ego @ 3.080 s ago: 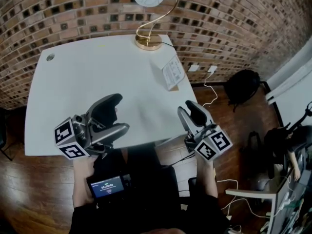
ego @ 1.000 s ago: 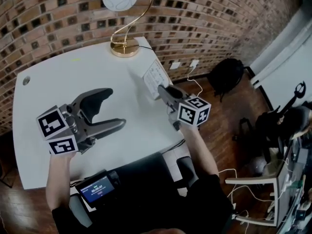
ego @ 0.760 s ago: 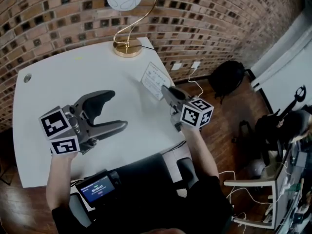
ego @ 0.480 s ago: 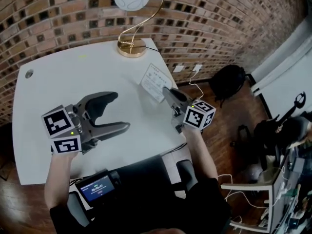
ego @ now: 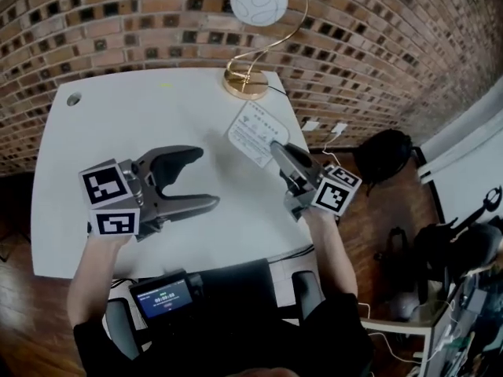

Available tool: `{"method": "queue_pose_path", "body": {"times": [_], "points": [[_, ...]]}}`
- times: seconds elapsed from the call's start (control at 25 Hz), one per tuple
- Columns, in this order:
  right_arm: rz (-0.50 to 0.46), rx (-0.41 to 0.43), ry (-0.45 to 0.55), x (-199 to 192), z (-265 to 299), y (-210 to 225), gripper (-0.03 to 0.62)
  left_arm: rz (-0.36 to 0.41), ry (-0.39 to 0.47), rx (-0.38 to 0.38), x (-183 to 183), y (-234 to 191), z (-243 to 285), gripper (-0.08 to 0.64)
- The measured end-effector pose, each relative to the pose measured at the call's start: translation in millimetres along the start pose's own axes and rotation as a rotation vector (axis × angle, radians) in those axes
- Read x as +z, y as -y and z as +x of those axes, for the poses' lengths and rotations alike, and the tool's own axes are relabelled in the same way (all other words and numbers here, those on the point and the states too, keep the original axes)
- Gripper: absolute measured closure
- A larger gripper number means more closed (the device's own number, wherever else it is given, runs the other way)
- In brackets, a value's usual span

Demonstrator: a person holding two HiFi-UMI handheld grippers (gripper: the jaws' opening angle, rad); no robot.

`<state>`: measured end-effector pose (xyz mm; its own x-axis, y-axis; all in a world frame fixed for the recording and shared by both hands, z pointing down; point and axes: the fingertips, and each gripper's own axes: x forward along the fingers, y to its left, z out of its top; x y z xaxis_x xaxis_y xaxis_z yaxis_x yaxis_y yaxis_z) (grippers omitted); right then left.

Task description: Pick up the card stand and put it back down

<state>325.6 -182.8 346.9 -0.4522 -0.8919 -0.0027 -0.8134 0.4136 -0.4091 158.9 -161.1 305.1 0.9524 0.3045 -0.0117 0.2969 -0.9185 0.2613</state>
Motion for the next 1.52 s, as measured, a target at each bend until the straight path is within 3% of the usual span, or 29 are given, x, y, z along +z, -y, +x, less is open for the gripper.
{"method": "queue_pose_path", "body": {"times": [0.48, 0.72, 0.96, 1.36, 1.52], "points": [[-0.1, 0.21, -0.001, 48, 70, -50, 0.566, -0.026, 0.063, 0.078, 17, -25, -55, 0.173], [-0.108, 0.277, -0.033, 54, 109, -56, 0.566, -0.028, 0.102, 0.11, 26, -40, -82, 0.173], [-0.095, 0.353, -0.042, 57, 148, -56, 0.566, -0.012, 0.078, 0.175, 29, -67, -107, 0.173], [-0.06, 0.415, -0.109, 45, 204, -44, 0.566, -0.029, 0.211, 0.18, 46, -103, -118, 0.173], [-0.103, 0.435, -0.111, 48, 218, -45, 0.566, -0.038, 0.236, 0.178, 45, -112, -116, 0.173]]}}
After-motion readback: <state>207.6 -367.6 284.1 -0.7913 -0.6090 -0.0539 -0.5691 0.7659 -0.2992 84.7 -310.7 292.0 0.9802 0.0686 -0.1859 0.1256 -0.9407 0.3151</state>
